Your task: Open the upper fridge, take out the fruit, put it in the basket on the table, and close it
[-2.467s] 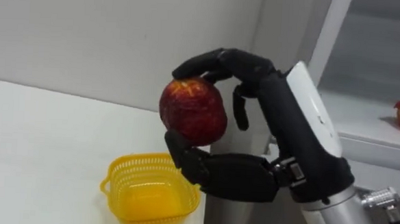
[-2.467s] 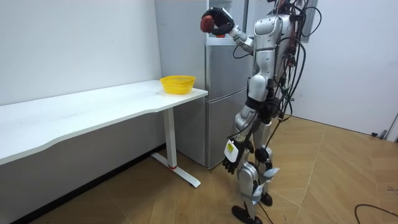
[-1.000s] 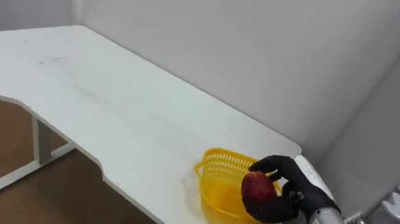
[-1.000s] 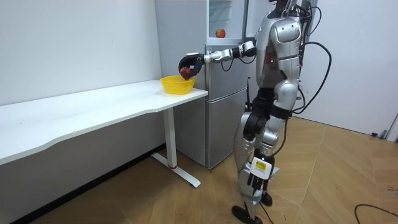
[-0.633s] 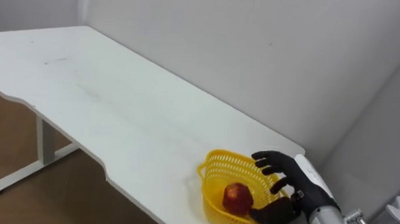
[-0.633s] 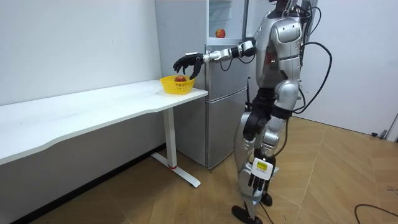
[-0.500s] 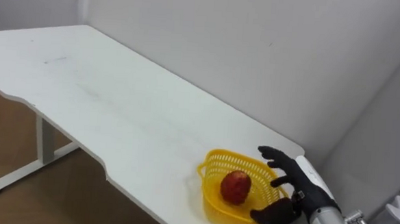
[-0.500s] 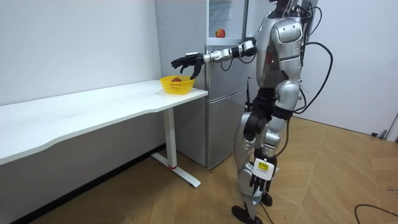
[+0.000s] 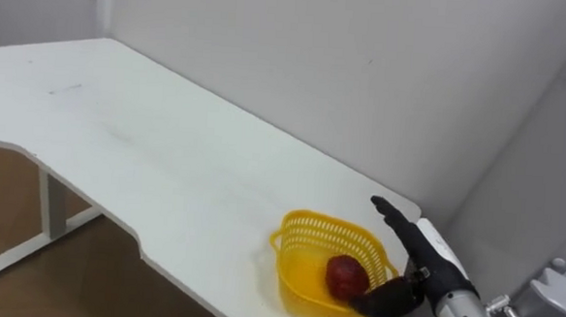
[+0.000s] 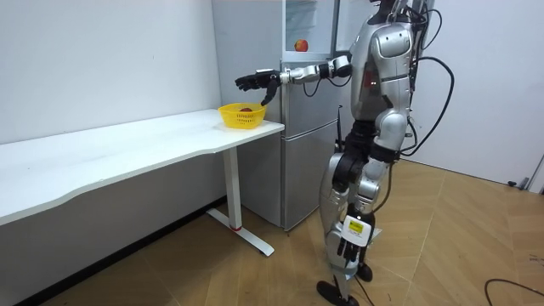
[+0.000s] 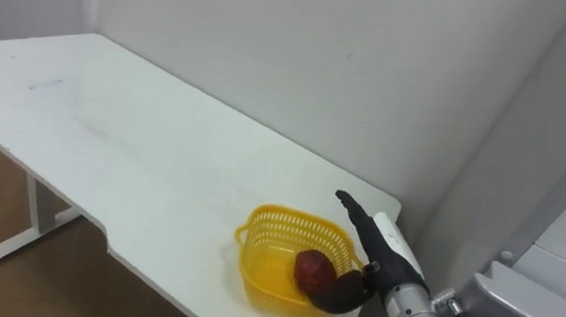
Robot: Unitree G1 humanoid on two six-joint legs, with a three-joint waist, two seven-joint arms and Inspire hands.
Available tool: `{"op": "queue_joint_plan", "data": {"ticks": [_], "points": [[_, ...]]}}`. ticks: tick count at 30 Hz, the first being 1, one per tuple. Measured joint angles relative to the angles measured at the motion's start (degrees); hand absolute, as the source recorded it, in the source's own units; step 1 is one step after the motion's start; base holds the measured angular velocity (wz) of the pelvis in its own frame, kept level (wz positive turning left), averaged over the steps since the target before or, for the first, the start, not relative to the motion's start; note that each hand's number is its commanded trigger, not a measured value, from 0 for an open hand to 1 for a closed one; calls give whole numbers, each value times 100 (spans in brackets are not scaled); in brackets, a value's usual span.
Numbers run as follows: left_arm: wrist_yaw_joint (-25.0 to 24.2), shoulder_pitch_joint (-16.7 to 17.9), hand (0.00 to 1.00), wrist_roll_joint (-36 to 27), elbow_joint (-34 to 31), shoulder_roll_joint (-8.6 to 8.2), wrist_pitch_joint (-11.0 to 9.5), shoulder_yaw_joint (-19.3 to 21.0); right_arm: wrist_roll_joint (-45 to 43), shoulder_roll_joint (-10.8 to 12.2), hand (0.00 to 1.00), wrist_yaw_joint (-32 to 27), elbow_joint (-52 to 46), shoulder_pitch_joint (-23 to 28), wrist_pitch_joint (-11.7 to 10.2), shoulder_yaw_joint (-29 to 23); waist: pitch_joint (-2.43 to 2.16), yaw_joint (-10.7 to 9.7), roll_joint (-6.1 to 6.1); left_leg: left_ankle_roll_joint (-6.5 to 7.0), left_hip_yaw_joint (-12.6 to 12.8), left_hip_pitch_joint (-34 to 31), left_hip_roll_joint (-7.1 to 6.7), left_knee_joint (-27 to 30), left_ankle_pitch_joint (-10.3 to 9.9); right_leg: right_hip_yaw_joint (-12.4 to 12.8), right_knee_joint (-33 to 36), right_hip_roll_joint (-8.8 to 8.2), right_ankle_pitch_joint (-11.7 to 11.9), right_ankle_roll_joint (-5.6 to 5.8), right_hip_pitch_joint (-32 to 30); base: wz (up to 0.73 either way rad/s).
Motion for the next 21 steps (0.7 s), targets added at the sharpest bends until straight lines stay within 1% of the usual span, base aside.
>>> {"op": "queue_joint_plan", "data": {"ticks": [2,3,4,6,7,8,9,11,12,13,14,15,16,17,18,19,20,21], "points": [[19,14,0,-9,-34,-2,0,-48,28,0,0,5,-99,0,0,-2,0,-12,53,8,77,18,1,4,-6,47,2,0,0,0,2,-13],[14,30,0,-12,-43,-29,1,-46,30,0,0,40,-214,6,1,-9,4,-34,124,16,126,37,5,8,-12,89,3,0,1,1,4,-15],[13,42,0,-11,-44,-51,1,-44,30,1,0,65,-281,11,1,-13,0,-55,164,20,149,49,7,10,-14,117,5,-3,1,1,4,-19],[-3,109,0,-1,-44,-147,1,-47,16,3,0,113,-592,23,-12,-13,-37,-151,362,33,238,96,12,-3,-22,196,21,-15,7,11,0,-20],[-3,123,0,0,-46,-169,0,-48,15,5,0,113,-666,26,-13,-13,-58,-155,406,36,270,108,13,-15,-23,211,29,-16,8,12,-12,-26],[1,145,0,0,-48,-199,1,-48,16,5,0,113,-794,30,-13,-15,-87,-190,483,40,312,163,14,-63,-21,276,42,-16,9,14,-12,-19],[17,179,0,1,-58,-222,0,-45,1,5,0,113,-920,35,-13,-17,-113,-276,541,41,316,201,11,-71,-21,300,48,-16,9,15,22,-12],[38,209,0,7,-86,-259,0,-37,27,17,0,124,-1183,66,-13,-90,-120,-396,620,42,313,252,6,-75,-22,311,47,-14,7,18,63,0],[38,234,0,7,-149,-285,-2,-33,48,40,0,129,-1508,145,-12,-170,-113,-488,675,43,314,269,6,-88,-23,312,45,-14,4,23,67,0],[35,245,0,7,-182,-299,-5,-31,38,42,0,134,-1698,205,-13,-219,-120,-507,691,43,320,283,10,-93,-23,321,46,-12,3,24,67,-5],[23,246,0,8,-215,-317,-14,-32,8,51,0,138,-2066,335,-28,-315,-122,-520,736,43,360,306,11,-101,-23,351,46,-7,3,24,76,-17],[18,244,0,7,-233,-330,-16,-32,-5,76,0,153,-2302,414,-72,-322,-139,-524,767,43,415,351,19,-123,-23,411,46,0,3,24,83,-21],[15,258,0,3,-268,-338,-16,-32,-20,81,0,160,-2396,434,-76,-325,-139,-530,785,43,453,387,25,-147,-22,436,47,2,3,24,95,-20],[18,287,0,-11,-327,-350,-30,-32,-28,86,0,189,-2528,460,-81,-342,-131,-603,818,43,473,450,33,-162,-22,465,47,3,3,24,127,-16],[33,289,0,-32,-330,-360,-57,-33,-30,88,0,197,-2683,509,-78,-358,-113,-644,856,46,499,507,42,-193,-24,489,49,2,0,29,159,-13],[37,281,0,-36,-330,-362,-75,-36,-35,93,0,200,-2764,540,-75,-367,-122,-664,866,48,522,512,48,-212,-25,495,49,0,-5,37,154,-15],[54,257,0,-19,-330,-371,-121,-39,-46,105,0,203,-2947,597,-75,-384,-136,-753,886,50,554,523,64,-259,-26,502,50,1,-6,39,146,-19],[59,257,0,-14,-321,-387,-137,-52,-72,117,0,213,-3136,652,-75,-397,-150,-817,913,50,615,567,75,-284,-26,597,66,11,-6,39,132,-25]]}}
